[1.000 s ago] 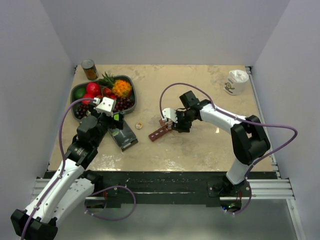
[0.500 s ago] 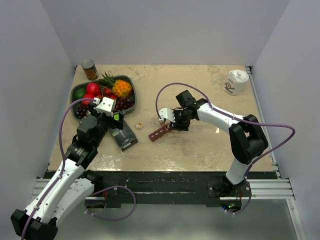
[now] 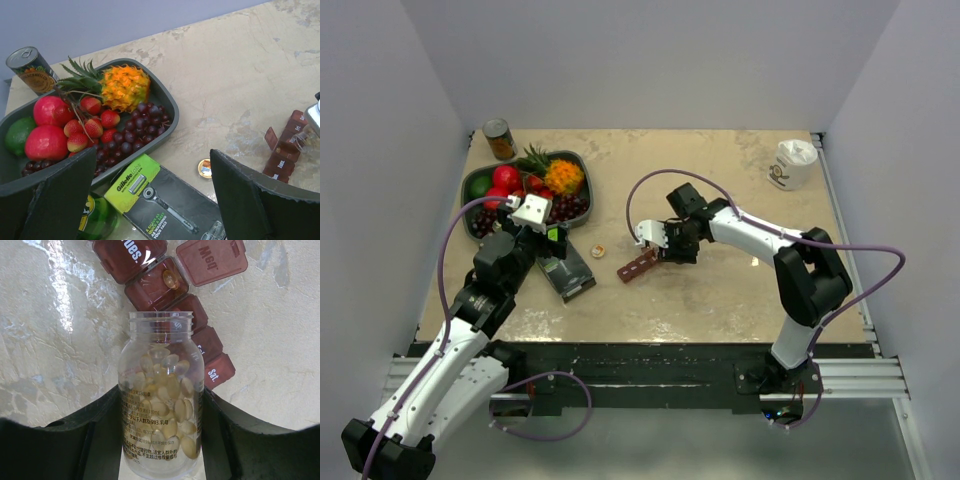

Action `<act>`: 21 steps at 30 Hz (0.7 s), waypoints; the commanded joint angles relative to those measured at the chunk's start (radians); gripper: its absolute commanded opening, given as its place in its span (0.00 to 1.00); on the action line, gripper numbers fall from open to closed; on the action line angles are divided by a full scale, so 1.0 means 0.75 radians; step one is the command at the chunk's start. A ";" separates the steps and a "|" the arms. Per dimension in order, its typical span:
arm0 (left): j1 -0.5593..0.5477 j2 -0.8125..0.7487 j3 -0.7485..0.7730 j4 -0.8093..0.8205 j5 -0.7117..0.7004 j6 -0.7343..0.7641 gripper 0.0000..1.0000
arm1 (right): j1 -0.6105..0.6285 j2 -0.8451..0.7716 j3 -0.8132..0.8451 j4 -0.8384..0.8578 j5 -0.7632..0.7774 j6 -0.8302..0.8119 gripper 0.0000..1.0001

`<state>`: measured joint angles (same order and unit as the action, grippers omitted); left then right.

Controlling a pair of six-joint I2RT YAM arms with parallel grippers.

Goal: Sort the pills into containers

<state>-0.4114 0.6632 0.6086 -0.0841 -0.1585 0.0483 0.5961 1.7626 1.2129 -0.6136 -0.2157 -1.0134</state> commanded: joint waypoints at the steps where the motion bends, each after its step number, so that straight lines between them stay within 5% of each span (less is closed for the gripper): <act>1: 0.009 -0.013 0.013 0.053 0.017 0.034 1.00 | 0.019 -0.002 0.054 -0.008 0.044 0.009 0.03; 21: 0.009 -0.017 0.015 0.051 0.019 0.034 1.00 | 0.066 0.031 0.105 -0.051 0.124 0.040 0.02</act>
<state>-0.4114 0.6613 0.6086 -0.0841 -0.1490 0.0490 0.6342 1.7775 1.2438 -0.6346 -0.1471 -1.0023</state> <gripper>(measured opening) 0.994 0.551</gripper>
